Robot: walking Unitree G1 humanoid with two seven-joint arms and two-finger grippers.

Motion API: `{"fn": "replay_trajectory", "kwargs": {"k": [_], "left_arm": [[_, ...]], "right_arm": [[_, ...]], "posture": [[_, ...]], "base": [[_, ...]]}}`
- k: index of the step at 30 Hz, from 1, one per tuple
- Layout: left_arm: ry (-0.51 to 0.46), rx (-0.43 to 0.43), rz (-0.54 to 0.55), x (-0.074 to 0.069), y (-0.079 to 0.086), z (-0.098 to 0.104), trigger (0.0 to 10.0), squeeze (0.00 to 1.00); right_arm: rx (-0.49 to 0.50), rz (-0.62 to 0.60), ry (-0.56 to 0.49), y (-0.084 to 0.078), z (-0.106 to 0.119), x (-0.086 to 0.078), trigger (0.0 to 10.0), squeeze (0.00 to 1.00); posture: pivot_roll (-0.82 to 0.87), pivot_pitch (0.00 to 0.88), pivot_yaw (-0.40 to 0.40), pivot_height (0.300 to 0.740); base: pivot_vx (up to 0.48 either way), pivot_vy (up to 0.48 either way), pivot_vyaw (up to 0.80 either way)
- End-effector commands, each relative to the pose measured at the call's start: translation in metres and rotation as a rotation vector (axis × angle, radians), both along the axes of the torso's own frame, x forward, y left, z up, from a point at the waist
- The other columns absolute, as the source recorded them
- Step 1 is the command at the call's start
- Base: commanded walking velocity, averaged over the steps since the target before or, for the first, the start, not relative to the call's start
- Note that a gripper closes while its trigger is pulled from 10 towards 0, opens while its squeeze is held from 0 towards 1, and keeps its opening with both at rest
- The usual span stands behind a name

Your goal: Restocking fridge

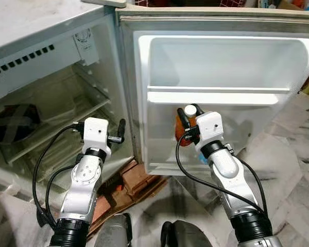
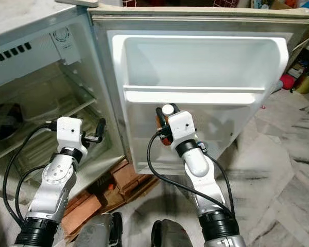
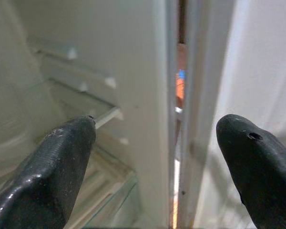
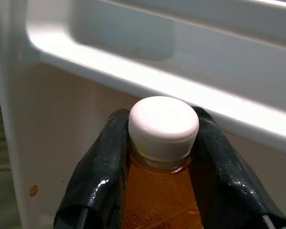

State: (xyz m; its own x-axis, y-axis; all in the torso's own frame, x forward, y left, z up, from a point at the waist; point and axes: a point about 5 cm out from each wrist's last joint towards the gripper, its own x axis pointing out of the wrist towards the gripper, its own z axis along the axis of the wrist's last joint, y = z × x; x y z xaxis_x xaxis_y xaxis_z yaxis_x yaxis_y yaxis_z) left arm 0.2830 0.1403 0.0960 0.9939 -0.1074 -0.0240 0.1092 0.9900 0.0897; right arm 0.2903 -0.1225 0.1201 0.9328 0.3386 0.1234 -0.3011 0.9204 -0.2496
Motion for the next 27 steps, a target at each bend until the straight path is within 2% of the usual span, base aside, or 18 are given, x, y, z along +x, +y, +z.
{"fn": "replay_trajectory", "kwargs": {"k": [1,5,10,15,24,27], "left_arm": [[0.004,0.004,0.001,0.000,0.000,0.000,10.0,0.00],[0.005,0.001,0.003,0.000,0.000,0.000,10.0,0.00],[0.007,-0.001,0.001,0.000,-0.002,0.000,10.0,0.00],[0.009,-0.005,0.000,0.001,-0.002,0.000,10.0,0.00],[0.010,-0.012,-0.006,0.003,-0.005,-0.001,10.0,0.00],[0.015,-0.011,0.002,0.003,-0.005,-0.001,10.0,0.00]], "right_arm": [[0.011,-0.010,-0.160,0.000,0.035,0.004,10.0,0.00],[0.017,-0.021,-0.157,-0.002,0.037,0.000,10.0,0.00],[0.019,-0.056,-0.104,-0.009,0.027,-0.012,10.0,0.00],[0.009,-0.067,-0.106,-0.011,0.025,-0.019,10.0,0.00],[0.006,-0.083,-0.121,-0.013,0.034,-0.015,10.0,0.00],[0.014,-0.074,-0.092,-0.012,0.031,-0.016,10.0,0.00]], "posture": [[0.04,0.136,-0.022,0.740],[0.04,0.137,-0.022,0.740],[0.03,0.142,-0.019,0.740],[0.03,0.141,-0.017,0.740],[0.01,0.134,-0.017,0.740],[0.02,0.134,-0.019,0.740]], "base": [[0.000,0.000,0.00],[0.000,0.000,0.00],[0.000,0.000,-0.08],[0.000,0.000,-0.78],[0.000,0.000,-0.72],[0.000,0.000,-0.15]]}}
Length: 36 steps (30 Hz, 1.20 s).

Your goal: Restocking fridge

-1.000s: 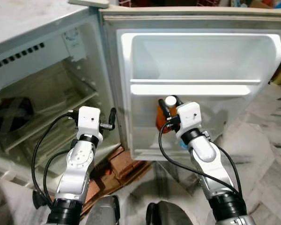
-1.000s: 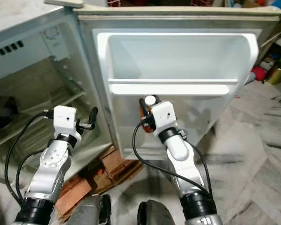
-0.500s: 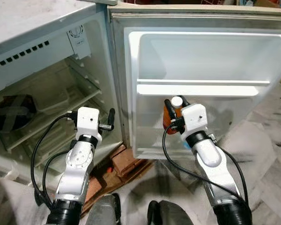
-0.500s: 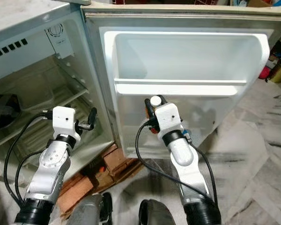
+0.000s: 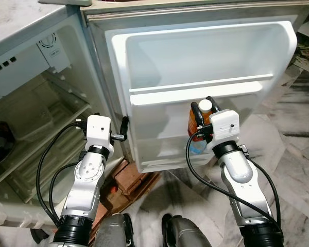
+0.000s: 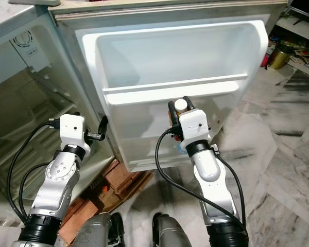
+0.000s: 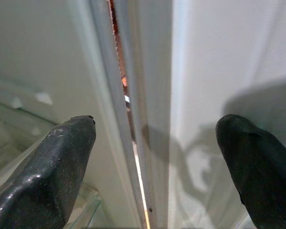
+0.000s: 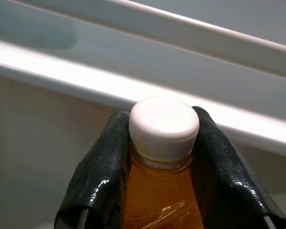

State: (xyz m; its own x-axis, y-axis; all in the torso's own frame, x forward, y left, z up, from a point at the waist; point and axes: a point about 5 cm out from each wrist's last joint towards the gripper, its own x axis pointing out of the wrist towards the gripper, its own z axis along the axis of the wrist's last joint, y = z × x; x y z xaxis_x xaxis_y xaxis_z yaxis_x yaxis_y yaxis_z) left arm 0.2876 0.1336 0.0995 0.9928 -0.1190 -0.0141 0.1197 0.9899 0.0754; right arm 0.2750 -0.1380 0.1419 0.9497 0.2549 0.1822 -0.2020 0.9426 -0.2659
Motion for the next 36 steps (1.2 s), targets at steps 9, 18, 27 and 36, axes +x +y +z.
{"fn": "replay_trajectory", "kwargs": {"k": [9,18,27,36], "left_arm": [[0.033,0.011,0.014,-0.003,0.004,-0.006,10.0,0.00],[0.032,0.014,0.024,-0.008,0.010,-0.002,10.0,0.00],[0.051,0.029,0.050,-0.022,0.023,-0.005,10.0,0.00],[0.065,0.034,0.051,-0.025,0.023,-0.005,10.0,0.00]], "right_arm": [[0.036,0.011,0.057,0.002,0.000,-0.008,10.0,0.00],[0.015,-0.048,0.153,-0.014,-0.017,-0.020,10.0,0.00],[0.021,-0.055,0.173,-0.014,-0.021,-0.022,10.0,0.00],[0.033,-0.050,0.162,-0.012,-0.020,-0.018,10.0,0.00]], "posture": [[0.02,0.141,-0.014,0.740],[0.01,0.147,-0.011,0.740],[0.03,0.147,-0.010,0.740],[0.03,0.147,-0.009,0.703]], "base": [[0.000,0.000,0.00],[0.000,0.000,0.00],[0.000,0.000,0.00],[0.000,0.000,0.00]]}}
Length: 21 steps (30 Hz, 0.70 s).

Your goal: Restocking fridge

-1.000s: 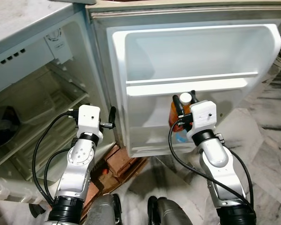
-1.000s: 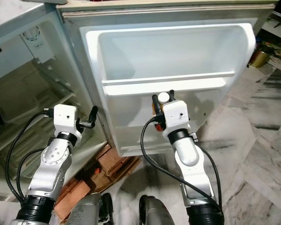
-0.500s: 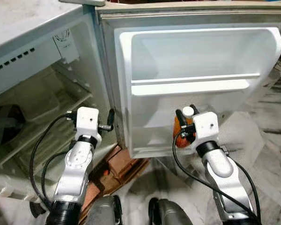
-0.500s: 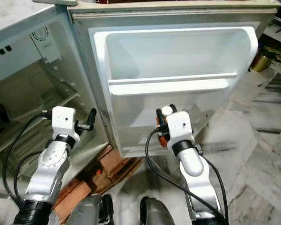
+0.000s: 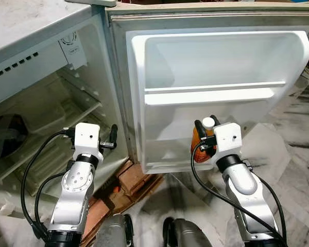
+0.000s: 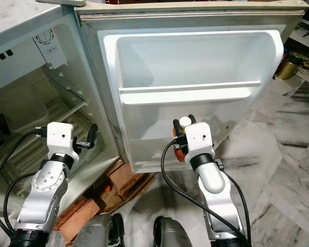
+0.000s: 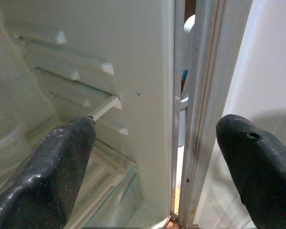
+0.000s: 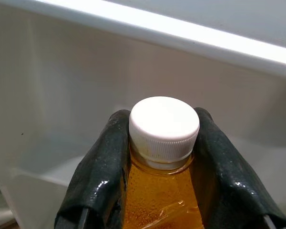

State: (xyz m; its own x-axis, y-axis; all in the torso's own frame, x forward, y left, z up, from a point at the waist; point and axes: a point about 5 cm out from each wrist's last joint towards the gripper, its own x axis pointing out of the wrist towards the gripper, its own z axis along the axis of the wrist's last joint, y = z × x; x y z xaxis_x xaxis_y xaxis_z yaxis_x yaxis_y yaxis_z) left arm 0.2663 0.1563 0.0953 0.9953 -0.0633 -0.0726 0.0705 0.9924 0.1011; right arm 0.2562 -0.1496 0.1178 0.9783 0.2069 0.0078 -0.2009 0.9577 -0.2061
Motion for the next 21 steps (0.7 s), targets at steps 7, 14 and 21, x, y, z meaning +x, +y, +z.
{"fn": "replay_trajectory", "kwargs": {"k": [7,14,21], "left_arm": [[0.021,0.024,0.008,-0.009,0.009,-0.002,10.0,0.00],[0.039,0.042,0.017,-0.015,0.015,-0.007,10.0,0.00],[0.065,0.055,-0.008,-0.013,0.015,-0.013,10.0,0.00]], "right_arm": [[0.011,-0.010,-0.032,-0.001,0.004,0.001,10.0,0.00],[0.031,-0.001,-0.046,0.002,0.004,0.003,10.0,0.00],[0.058,-0.023,-0.083,0.008,0.004,0.007,10.0,0.00]], "posture": [[0.03,0.146,-0.005,0.663],[0.04,0.141,-0.002,0.663],[0.02,0.125,0.081,0.663]], "base": [[0.000,0.000,0.00],[0.000,0.000,0.00],[0.000,0.000,0.00]]}}
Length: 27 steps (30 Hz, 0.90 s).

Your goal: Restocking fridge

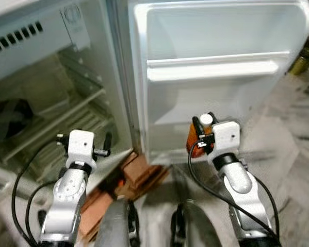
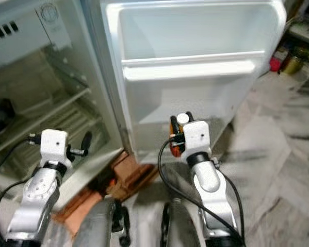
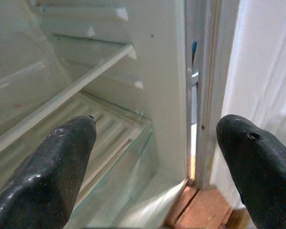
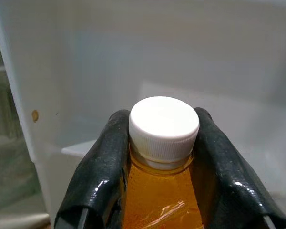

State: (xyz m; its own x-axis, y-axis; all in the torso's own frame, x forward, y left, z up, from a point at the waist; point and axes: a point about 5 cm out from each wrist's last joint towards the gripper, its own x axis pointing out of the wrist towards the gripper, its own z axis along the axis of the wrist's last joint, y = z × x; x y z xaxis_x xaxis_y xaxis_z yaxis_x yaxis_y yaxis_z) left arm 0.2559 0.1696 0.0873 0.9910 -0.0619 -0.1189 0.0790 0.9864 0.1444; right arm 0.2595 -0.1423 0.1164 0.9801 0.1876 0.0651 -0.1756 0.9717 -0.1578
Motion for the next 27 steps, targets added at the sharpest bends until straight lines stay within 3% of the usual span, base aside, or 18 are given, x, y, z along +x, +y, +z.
{"fn": "replay_trajectory", "kwargs": {"k": [1,5,12,19,27], "left_arm": [[0.024,0.012,-0.016,-0.001,0.000,-0.005,10.0,0.00],[0.017,0.026,-0.052,0.006,-0.001,-0.003,10.0,0.00],[0.001,0.035,-0.042,0.013,0.000,-0.001,10.0,0.00],[-0.017,0.019,-0.024,0.017,0.002,0.002,10.0,0.00],[-0.025,-0.003,-0.046,0.017,-0.011,0.002,10.0,0.00]], "right_arm": [[0.010,-0.029,-0.038,-0.001,0.005,0.005,10.0,0.00],[0.048,-0.079,-0.027,-0.005,0.001,0.007,10.0,0.00],[0.020,-0.069,-0.018,-0.007,-0.007,0.005,10.0,0.00],[-0.004,-0.071,-0.037,-0.007,-0.003,0.018,10.0,0.00],[-0.017,-0.055,-0.061,-0.007,0.001,0.024,10.0,0.00]], "posture": [[0.02,0.121,0.083,0.663],[0.02,0.113,0.087,0.663],[0.03,0.099,0.044,0.663],[0.04,0.105,0.011,0.663],[0.03,0.122,0.002,0.663]], "base": [[0.000,0.000,0.00],[0.000,0.000,0.00],[0.000,0.000,0.00],[0.000,0.000,0.00],[0.000,0.000,0.00]]}}
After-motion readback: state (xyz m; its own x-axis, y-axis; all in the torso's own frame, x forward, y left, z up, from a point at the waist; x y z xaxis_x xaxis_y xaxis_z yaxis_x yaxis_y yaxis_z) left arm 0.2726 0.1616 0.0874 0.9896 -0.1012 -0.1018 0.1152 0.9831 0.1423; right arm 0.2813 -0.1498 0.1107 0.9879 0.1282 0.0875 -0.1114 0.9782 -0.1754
